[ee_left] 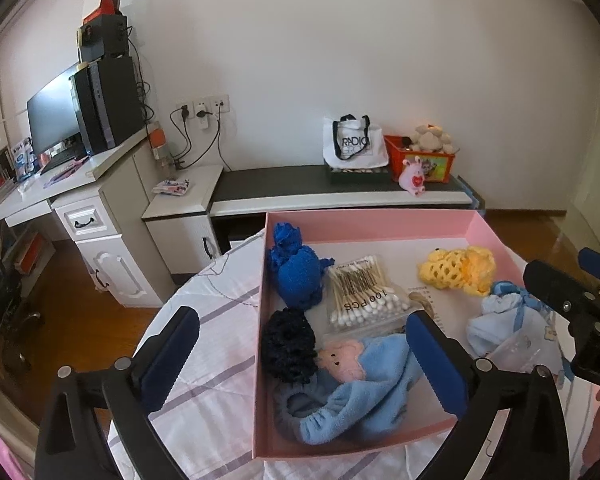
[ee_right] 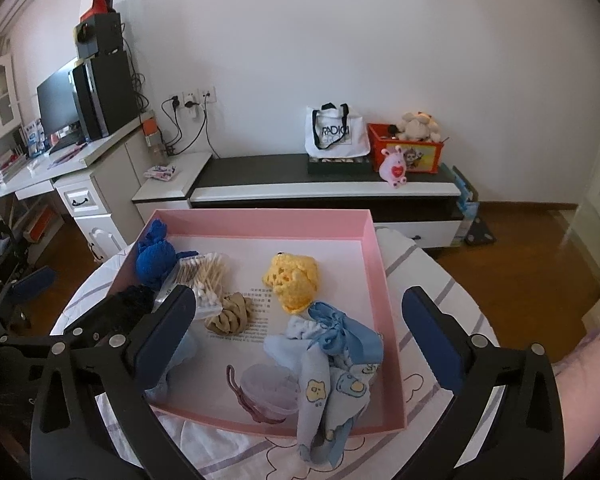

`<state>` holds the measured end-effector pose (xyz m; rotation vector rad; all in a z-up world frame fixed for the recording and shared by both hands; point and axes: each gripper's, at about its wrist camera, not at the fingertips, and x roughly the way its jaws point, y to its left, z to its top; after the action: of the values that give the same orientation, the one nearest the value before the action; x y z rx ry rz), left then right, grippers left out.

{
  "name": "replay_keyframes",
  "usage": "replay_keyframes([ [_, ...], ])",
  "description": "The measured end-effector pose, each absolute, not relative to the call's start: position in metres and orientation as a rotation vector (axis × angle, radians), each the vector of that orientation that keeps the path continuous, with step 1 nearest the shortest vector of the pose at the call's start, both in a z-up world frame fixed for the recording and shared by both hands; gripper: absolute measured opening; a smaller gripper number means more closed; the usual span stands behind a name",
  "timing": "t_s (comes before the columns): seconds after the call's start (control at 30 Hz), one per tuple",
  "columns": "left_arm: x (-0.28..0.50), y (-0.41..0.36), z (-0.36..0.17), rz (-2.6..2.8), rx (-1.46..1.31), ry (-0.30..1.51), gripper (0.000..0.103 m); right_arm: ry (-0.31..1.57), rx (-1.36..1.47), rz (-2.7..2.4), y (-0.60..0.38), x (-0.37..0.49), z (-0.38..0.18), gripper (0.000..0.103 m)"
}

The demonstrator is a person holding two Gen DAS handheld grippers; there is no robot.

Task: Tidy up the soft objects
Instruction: 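Withdraw both grippers up and away from the pink box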

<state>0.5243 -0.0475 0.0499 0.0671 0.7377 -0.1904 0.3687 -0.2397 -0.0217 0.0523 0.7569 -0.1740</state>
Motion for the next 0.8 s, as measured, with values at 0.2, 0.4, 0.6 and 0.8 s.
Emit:
replay_keyframes([
  [0.2,0.481,-0.039,0.055,-0.177,0.053,0.731,0.103,0.749,0.046,-0.182,-0.239,0.359,-0.02,0.103],
  [0.4,0.454,-0.038,0.066,-0.166,0.039,0.701,0.103,0.735,0.044,-0.178,-0.237,0.34,-0.013,0.103],
  [0.6,0.416,-0.038,0.083,-0.15,0.029,0.652,0.103,0.694,0.033,-0.191,-0.235,0.312,0.002,0.103],
  [0.8,0.366,-0.04,0.099,-0.156,0.026,0.596,0.103,0.633,0.021,-0.207,-0.235,0.273,0.02,0.103],
])
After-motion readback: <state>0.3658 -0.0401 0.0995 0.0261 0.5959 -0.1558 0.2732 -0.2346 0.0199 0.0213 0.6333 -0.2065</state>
